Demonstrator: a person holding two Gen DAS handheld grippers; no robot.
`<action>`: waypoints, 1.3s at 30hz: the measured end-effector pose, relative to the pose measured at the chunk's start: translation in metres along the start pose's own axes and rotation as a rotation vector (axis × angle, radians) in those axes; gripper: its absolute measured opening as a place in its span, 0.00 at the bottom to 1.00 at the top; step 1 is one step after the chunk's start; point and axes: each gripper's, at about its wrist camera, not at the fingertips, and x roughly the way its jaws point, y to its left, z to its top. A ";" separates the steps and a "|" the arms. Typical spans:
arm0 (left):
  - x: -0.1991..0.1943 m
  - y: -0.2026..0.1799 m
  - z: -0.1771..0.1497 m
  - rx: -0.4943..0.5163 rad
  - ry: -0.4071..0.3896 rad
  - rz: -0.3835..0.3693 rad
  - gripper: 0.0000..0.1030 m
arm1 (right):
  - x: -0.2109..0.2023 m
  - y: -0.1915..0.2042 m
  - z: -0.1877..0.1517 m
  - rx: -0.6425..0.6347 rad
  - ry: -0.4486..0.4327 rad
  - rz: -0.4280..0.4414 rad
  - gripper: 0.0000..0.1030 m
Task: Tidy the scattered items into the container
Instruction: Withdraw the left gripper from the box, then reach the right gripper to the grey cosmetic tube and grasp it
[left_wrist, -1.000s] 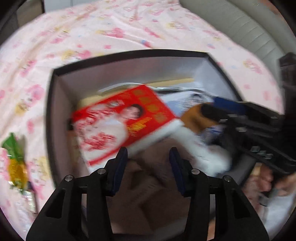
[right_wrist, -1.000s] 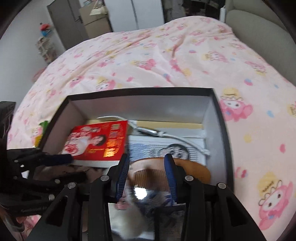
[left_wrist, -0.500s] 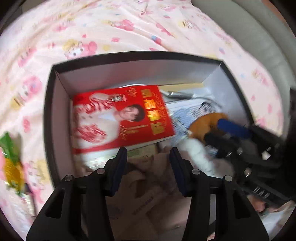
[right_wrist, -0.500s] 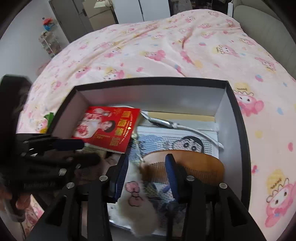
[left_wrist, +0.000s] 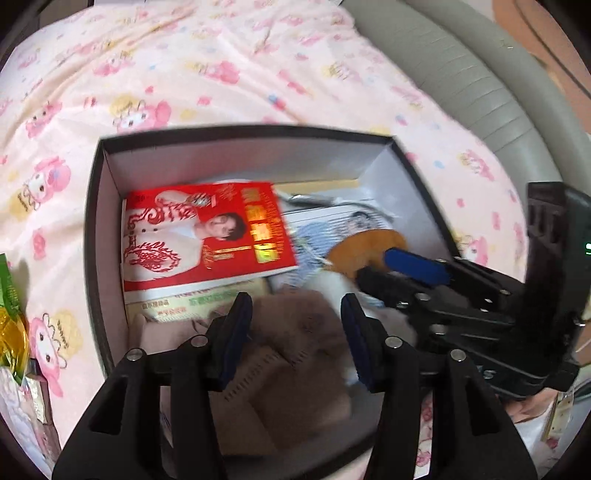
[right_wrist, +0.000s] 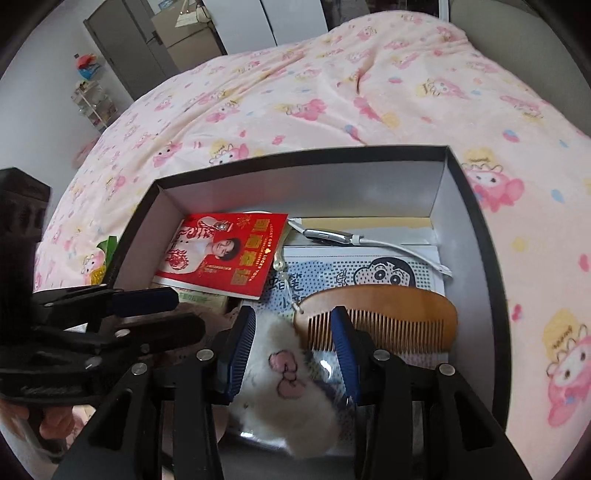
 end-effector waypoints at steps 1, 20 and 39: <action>-0.009 -0.005 -0.005 0.011 -0.017 0.008 0.56 | -0.007 0.004 -0.003 -0.006 -0.017 -0.007 0.37; -0.118 -0.064 -0.122 0.171 -0.086 -0.002 0.56 | -0.125 0.065 -0.118 0.009 -0.168 0.023 0.38; -0.222 0.152 -0.191 -0.176 -0.203 0.115 0.56 | -0.031 0.273 -0.087 -0.274 0.000 0.306 0.38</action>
